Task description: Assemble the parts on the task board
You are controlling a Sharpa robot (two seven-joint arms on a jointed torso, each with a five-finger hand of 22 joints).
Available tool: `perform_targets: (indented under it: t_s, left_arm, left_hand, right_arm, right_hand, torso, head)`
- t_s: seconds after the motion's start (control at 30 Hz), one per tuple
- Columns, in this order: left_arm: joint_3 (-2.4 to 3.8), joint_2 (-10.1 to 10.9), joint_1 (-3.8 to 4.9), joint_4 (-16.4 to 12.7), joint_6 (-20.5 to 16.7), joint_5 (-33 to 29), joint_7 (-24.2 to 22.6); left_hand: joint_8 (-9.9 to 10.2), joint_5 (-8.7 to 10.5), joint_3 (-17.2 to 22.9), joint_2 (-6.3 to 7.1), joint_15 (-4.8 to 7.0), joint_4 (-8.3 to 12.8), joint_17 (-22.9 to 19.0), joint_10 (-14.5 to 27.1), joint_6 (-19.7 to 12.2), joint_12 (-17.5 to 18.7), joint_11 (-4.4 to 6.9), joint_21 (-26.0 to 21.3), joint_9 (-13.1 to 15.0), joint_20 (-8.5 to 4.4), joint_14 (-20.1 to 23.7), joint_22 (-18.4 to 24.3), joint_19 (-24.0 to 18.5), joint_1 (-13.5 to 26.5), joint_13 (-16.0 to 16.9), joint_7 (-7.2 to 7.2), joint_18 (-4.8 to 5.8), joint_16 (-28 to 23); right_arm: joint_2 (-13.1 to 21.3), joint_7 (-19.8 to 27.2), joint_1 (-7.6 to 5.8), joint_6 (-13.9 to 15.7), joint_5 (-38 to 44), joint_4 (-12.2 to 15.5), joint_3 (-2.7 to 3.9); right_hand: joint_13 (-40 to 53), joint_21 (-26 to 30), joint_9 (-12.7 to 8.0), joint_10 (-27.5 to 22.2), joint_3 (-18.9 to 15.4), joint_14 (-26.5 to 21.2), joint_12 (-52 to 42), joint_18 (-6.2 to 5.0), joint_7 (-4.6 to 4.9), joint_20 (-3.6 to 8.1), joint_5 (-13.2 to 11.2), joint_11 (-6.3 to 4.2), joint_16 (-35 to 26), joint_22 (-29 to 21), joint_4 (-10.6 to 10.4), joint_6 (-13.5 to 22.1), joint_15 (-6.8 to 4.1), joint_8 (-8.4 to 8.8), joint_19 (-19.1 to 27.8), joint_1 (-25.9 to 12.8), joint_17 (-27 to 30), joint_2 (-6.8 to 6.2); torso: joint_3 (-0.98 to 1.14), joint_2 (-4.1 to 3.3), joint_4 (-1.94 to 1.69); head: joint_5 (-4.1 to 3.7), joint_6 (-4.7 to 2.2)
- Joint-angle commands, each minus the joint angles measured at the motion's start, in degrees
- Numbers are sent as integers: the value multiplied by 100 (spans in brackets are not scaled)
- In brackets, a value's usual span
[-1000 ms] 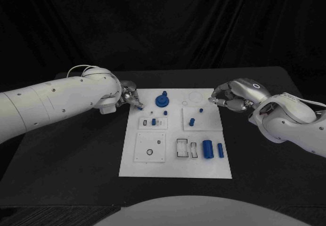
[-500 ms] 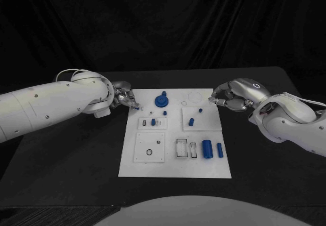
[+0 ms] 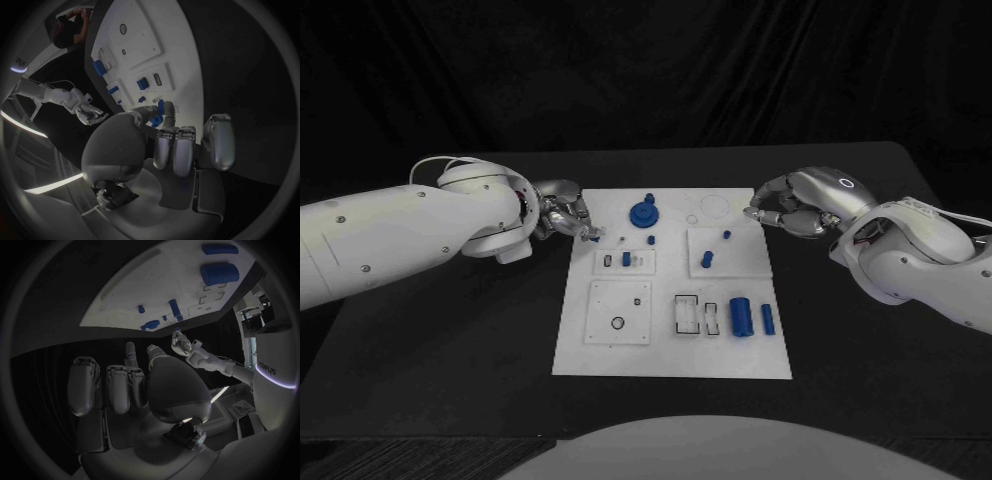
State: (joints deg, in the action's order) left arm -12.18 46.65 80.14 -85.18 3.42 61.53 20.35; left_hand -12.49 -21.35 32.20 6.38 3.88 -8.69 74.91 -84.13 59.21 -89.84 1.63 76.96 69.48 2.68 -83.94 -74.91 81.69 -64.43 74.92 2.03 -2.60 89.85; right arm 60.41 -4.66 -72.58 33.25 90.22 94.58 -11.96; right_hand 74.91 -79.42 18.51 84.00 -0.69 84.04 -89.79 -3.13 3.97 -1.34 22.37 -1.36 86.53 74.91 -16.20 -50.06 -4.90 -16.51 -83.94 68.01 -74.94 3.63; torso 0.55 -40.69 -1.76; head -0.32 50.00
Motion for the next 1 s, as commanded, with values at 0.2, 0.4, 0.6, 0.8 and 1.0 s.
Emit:
perform_targets:
  t_s: [0.2, 0.4, 0.6, 0.8, 1.0]
  left_arm:
    - [2, 54, -16, -167, -62, 0, 134]
    - [0, 20, -70, -162, -45, 0, 139]
    - [-1, -38, -164, -125, -38, 0, 144]
    - [-1, -65, -238, -101, -51, 0, 144]
    - [-1, -76, -286, -103, -62, 0, 143]
  left_hand:
    - [37, 30, 217, -12, 4, 177, 1509, -587, 28, -16, 3, -24, -6, -14, -606, -1068, -29, 55, 1508, -4, -72, 15]
    - [40, 61, 211, -19, 3, 169, 1509, -587, 27, -16, 1, -28, -7, -12, -606, -1067, -32, 78, 1508, -2, -72, 15]
    - [40, 69, 209, -22, 2, 166, 1509, -587, 27, -16, 0, -29, -7, -12, -606, -1067, -32, 86, 1508, -2, -72, 15]
    - [40, 82, 205, -28, 2, 161, 1509, -587, 30, -16, -1, -31, -7, -11, -606, -1067, -33, 98, 1508, -1, -73, 15]
    - [38, 92, 202, -33, 1, 159, 1509, -587, 35, -16, -1, -30, -6, -11, -606, -1067, -32, 105, 1508, -2, -72, 15]
  right_arm:
    - [3, -87, 10, 28, 12, 20, 4]
    - [-8, -88, 10, 30, 12, 12, 4]
    - [-18, -87, 10, 35, 12, 7, 4]
    - [-16, -85, 10, 42, 12, 6, 4]
    - [-17, -85, 10, 52, 12, 4, 4]
  right_hand:
    - [1497, 37, -9, 591, 44, 475, -10, 61, 15, -23, 36, 3, -35, 1176, 4, -42, 6, 22, -171, 77, -913, 7]
    - [1497, 37, -9, 591, 44, 475, -10, 61, 15, -23, 36, 3, -35, 1176, 4, -42, 6, 22, -171, 77, -913, 7]
    - [1498, 36, -11, 592, 47, 476, -11, 61, 16, -23, 37, 3, -34, 1176, 5, -41, 6, 26, -171, 88, -914, 4]
    - [1498, 36, -11, 592, 47, 476, -11, 61, 16, -23, 37, 3, -34, 1176, 5, -41, 6, 26, -171, 88, -914, 4]
    - [1499, 39, -12, 592, 49, 474, -11, 61, 16, -23, 40, 3, -38, 1176, 6, -41, 7, 28, -170, 97, -908, 1]
  torso:
    - [-4, -11, -8]
    - [-1, -5, 7]
    - [-2, 1, 12]
    - [1, 5, 0]
    - [-1, 5, 6]
  head:
    - [2, 0]
    - [35, 0]
    - [46, 0]
    - [28, 0]
    - [32, 0]
